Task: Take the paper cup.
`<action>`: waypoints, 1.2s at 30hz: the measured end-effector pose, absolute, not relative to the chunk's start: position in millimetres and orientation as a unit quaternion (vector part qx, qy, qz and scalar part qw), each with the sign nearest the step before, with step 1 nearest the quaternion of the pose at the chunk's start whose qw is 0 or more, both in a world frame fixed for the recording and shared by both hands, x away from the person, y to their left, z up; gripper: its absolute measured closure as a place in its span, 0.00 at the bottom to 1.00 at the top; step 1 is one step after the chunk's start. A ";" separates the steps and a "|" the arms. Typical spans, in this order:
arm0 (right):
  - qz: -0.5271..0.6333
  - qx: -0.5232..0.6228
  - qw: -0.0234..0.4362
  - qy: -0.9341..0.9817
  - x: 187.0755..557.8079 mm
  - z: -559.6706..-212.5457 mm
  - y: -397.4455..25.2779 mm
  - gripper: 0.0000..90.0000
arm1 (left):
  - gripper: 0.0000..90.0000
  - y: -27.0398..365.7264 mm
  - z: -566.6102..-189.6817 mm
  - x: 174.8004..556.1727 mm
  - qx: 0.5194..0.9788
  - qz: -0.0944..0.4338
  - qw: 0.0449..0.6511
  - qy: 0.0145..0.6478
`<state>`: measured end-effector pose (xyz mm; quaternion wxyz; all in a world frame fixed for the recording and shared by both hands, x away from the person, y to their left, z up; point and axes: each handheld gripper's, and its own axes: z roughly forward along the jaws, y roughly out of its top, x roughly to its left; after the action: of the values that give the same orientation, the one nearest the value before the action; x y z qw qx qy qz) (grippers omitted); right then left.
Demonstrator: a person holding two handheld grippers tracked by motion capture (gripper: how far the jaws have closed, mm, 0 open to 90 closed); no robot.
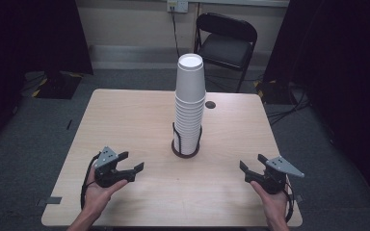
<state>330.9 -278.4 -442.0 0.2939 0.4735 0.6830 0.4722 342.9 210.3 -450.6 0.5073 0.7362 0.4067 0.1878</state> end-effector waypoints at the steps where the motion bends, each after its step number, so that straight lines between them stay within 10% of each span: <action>1: 0.474 0.473 0.290 0.684 331.1 -442.4 -278.8 0.25 | 0.25 209.2 -450.5 343.1 0.737 0.188 0.507 0.405; 36: 0.507 0.417 0.244 0.714 331.6 -417.8 -246.6 0.22 | 0.18 200.4 -451.2 342.3 0.750 0.185 0.509 0.380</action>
<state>331.6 -246.6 -417.8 0.2439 0.4168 0.7136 0.5075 342.3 200.4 -451.2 0.5090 0.7502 0.3795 0.1845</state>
